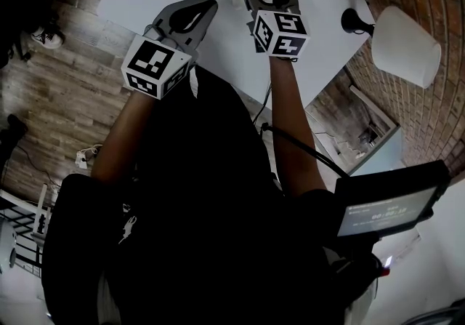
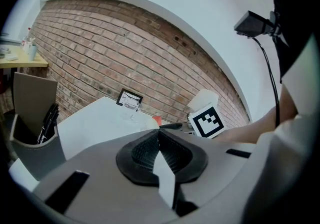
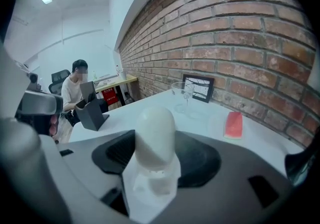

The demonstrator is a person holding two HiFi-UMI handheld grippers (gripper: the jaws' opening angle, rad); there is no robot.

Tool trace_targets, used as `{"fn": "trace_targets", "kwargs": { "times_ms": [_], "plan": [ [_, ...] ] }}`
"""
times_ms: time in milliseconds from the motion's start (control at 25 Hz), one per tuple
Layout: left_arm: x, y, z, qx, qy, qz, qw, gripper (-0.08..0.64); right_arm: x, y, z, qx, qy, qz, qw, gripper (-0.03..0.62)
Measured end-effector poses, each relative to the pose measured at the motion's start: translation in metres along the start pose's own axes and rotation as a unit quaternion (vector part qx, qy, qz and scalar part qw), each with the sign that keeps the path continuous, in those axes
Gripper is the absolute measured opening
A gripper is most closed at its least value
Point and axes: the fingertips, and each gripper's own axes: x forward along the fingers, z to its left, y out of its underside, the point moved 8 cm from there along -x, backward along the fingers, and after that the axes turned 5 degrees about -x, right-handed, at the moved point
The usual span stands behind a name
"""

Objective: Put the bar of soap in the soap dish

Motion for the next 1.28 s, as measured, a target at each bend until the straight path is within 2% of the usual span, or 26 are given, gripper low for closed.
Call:
{"fn": "trace_targets", "kwargs": {
  "times_ms": [520, 920, 1280],
  "plan": [
    [-0.002, 0.006, 0.002, 0.004, -0.003, 0.014, 0.9999, 0.005, 0.012, 0.013, 0.005, -0.017, 0.000, 0.032, 0.999, 0.253],
    [-0.001, 0.005, 0.005, 0.013, -0.010, 0.021, 0.9996, 0.005, 0.021, 0.019, 0.003, -0.027, 0.018, 0.060, 0.998, 0.255],
    [0.000, 0.002, 0.003, 0.017, -0.013, 0.023, 0.9995, 0.005, 0.023, 0.018, 0.000, -0.020, 0.024, 0.064, 0.997, 0.255]
  ]
}}
